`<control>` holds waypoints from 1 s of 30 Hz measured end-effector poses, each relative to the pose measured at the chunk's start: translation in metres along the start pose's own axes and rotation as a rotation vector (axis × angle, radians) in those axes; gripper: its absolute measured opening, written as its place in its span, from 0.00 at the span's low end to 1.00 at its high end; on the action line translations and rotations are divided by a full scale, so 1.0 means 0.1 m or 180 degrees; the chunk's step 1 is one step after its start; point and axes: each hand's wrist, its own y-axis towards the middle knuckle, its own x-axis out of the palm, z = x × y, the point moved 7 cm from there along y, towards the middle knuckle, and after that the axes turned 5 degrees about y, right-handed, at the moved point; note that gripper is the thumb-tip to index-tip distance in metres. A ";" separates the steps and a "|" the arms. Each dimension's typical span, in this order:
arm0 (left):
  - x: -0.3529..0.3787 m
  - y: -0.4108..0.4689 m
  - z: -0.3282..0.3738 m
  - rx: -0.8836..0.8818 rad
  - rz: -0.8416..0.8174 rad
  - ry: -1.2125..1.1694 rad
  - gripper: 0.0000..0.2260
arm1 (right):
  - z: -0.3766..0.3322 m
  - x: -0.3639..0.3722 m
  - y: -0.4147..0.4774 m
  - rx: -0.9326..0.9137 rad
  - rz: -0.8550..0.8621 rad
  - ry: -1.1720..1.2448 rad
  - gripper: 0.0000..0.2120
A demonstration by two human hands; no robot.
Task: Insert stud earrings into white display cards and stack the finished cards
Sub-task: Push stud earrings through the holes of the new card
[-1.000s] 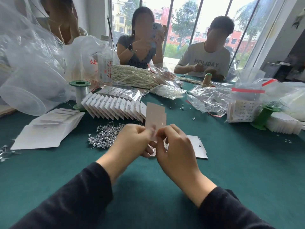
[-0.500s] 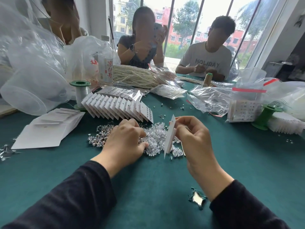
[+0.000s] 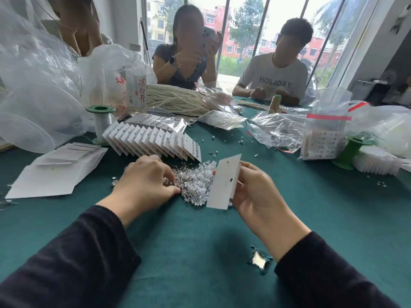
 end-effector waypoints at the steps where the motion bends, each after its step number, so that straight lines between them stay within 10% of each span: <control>1: 0.01 0.00 0.00 0.0002 0.0044 -0.0064 0.11 | 0.03 0.02 0.00 0.0116 -0.0068 0.0042 0.08; 30: -0.14 -0.01 -0.02 -0.0300 0.0478 -0.1096 0.02 | 0.25 0.14 -0.12 0.0963 -0.0319 0.0437 0.09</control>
